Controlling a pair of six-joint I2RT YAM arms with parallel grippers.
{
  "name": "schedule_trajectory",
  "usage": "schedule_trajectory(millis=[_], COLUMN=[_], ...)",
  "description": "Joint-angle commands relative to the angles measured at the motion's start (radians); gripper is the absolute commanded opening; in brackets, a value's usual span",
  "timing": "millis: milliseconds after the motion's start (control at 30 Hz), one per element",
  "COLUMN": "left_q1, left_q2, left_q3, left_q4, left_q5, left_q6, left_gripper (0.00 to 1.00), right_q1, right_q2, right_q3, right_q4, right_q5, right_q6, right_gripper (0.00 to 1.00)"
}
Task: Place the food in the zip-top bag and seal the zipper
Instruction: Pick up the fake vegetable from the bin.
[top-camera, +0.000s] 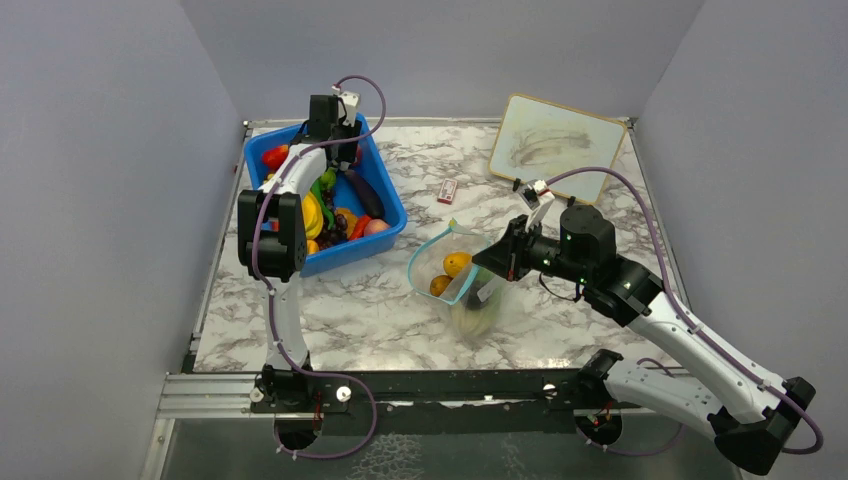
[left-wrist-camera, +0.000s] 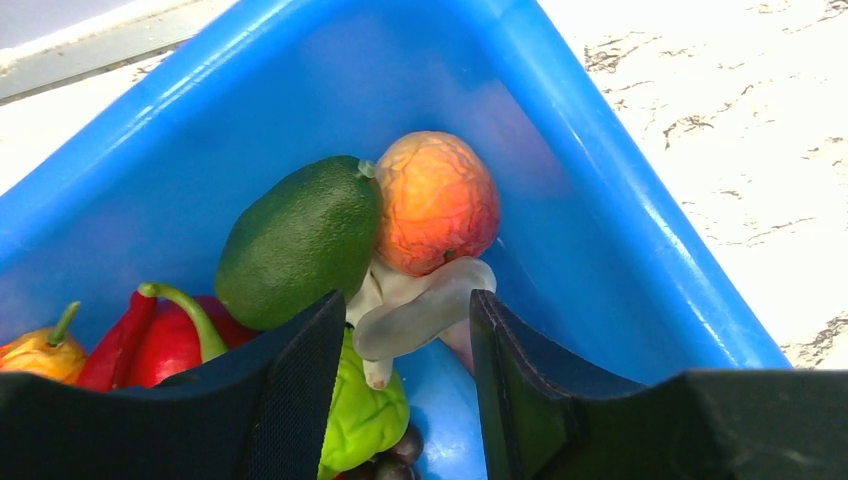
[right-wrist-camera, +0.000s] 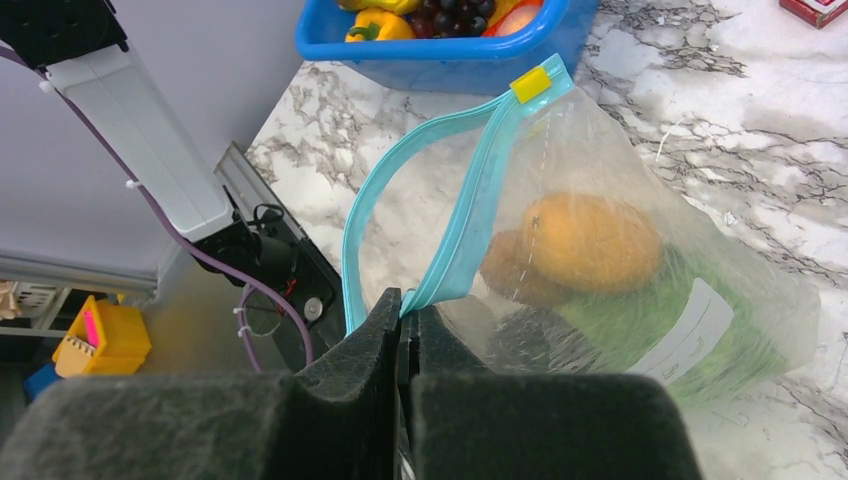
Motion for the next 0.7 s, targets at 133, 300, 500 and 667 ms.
schedule_trajectory(millis=[133, 300, 500, 667], left_q1=[0.006, 0.007, 0.006, 0.006], left_q2=[0.029, 0.022, 0.028, -0.005], left_q3=[-0.003, 0.001, -0.007, -0.014], left_q4=[0.001, 0.001, -0.003, -0.022], left_q5=[0.040, 0.037, 0.021, 0.008], left_q6=[-0.013, -0.017, -0.025, -0.052], left_gripper=[0.49, 0.34, 0.21, 0.04], right_q1=[-0.001, -0.001, -0.001, -0.002], right_q2=[-0.025, -0.036, -0.049, -0.058], right_q3=[-0.012, -0.020, -0.032, -0.050], right_q4=[0.067, 0.066, 0.090, 0.100], right_q5=[0.025, 0.034, 0.035, 0.035], right_q6=[0.001, 0.000, 0.005, 0.011], right_gripper=[0.01, 0.01, 0.01, 0.01])
